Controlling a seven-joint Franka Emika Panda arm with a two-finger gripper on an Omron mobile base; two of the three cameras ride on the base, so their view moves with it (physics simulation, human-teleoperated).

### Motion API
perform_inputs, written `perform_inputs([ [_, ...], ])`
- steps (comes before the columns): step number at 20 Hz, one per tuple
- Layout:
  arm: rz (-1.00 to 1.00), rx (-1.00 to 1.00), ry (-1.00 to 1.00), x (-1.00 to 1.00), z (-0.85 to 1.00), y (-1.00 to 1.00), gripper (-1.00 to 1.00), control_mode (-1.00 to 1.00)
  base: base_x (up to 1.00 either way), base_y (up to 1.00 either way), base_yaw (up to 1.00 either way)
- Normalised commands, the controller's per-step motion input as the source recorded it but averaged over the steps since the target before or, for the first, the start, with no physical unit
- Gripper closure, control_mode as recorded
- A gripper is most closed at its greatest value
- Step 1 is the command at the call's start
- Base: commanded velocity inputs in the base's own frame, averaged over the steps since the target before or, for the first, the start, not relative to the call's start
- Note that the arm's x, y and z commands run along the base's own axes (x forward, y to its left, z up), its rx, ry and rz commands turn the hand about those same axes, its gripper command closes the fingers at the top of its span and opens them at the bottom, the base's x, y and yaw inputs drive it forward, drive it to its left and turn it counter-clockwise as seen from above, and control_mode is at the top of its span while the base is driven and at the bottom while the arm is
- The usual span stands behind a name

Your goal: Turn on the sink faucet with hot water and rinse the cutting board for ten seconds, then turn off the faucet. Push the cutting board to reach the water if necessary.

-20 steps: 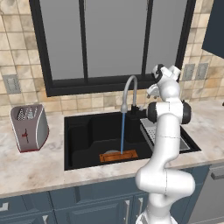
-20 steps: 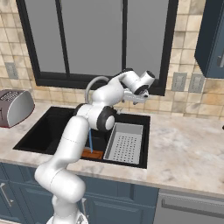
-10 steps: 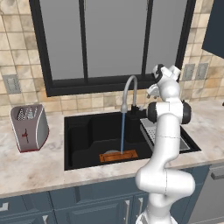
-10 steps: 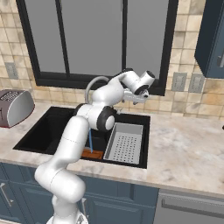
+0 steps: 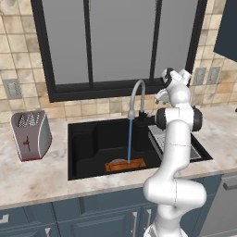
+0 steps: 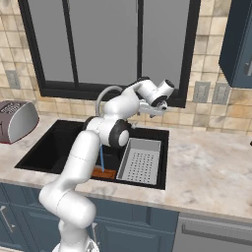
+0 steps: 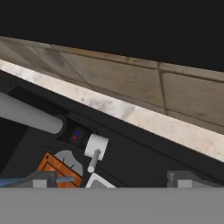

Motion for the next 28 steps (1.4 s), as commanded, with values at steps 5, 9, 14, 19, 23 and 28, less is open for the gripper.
perform_inputs([
  [5, 0.00, 0.00, 0.00, 0.00, 0.00, 0.00, -1.00, -1.00, 0.00, 0.00, 0.00],
  [9, 0.00, 0.00, 0.00, 0.00, 0.00, 0.00, -1.00, -1.00, 0.00, 0.00, 0.00],
  [14, 0.00, 0.00, 0.00, 0.00, 0.00, 0.00, -1.00, -1.00, 0.00, 0.00, 0.00],
  [19, 0.00, 0.00, 0.00, 0.00, 0.00, 0.00, -1.00, -1.00, 0.00, 0.00, 0.00],
  [23, 0.00, 0.00, 0.00, 0.00, 0.00, 0.00, -1.00, -1.00, 0.00, 0.00, 0.00],
  [28, 0.00, 0.00, 0.00, 0.00, 0.00, 0.00, -1.00, -1.00, 0.00, 0.00, 0.00],
])
